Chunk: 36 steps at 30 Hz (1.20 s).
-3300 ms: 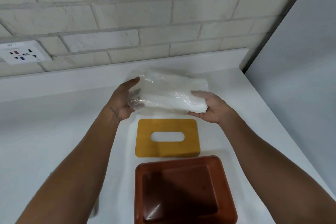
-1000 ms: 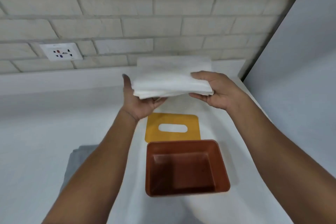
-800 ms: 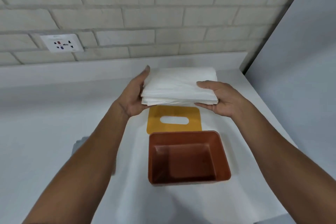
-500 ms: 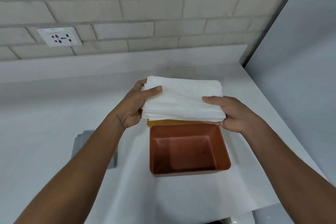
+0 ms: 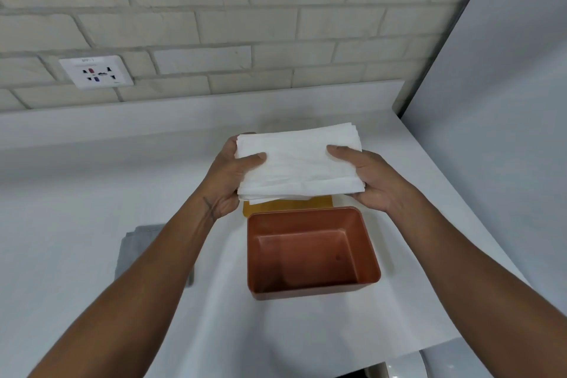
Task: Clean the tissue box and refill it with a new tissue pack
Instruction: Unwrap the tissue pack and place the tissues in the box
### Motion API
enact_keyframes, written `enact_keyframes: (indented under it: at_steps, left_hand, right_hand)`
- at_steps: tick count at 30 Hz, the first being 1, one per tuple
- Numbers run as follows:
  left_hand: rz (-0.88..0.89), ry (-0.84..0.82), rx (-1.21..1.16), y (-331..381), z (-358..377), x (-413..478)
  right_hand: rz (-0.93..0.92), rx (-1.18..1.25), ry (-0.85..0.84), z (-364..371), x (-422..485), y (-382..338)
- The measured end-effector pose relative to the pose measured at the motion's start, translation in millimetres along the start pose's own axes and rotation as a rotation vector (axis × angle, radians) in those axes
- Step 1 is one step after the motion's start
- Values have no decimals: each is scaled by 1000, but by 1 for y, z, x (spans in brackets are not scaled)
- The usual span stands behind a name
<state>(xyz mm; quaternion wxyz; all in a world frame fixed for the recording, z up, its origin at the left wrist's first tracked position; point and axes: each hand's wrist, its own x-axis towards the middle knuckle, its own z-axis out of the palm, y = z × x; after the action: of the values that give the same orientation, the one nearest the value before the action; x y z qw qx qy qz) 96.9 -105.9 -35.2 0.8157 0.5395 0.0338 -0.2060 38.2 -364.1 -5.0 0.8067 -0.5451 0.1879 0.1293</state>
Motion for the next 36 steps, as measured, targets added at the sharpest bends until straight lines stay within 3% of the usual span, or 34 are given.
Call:
enact_keyframes:
  at_steps: [4, 13, 18, 27, 33, 36]
  left_hand:
    - [-30, -6, -17, 1, 2, 0]
    - [-2, 54, 239, 1, 10, 4]
    - [19, 22, 472, 12, 13, -8]
    - [-120, -139, 973, 5, 17, -60]
    - [-107, -225, 1266, -10, 16, -60]
    - [16, -201, 1488, -16, 19, -57]
  right_hand:
    - [-6, -99, 77, -4, 0, 2]
    - [25, -182, 116, -10, -6, 1]
    - [35, -425, 115, -18, -21, 3]
    - [152, -773, 7, -32, -61, 17]
    - [134, -1001, 107, -22, -63, 28]
    - [115, -1184, 153, -13, -60, 31]
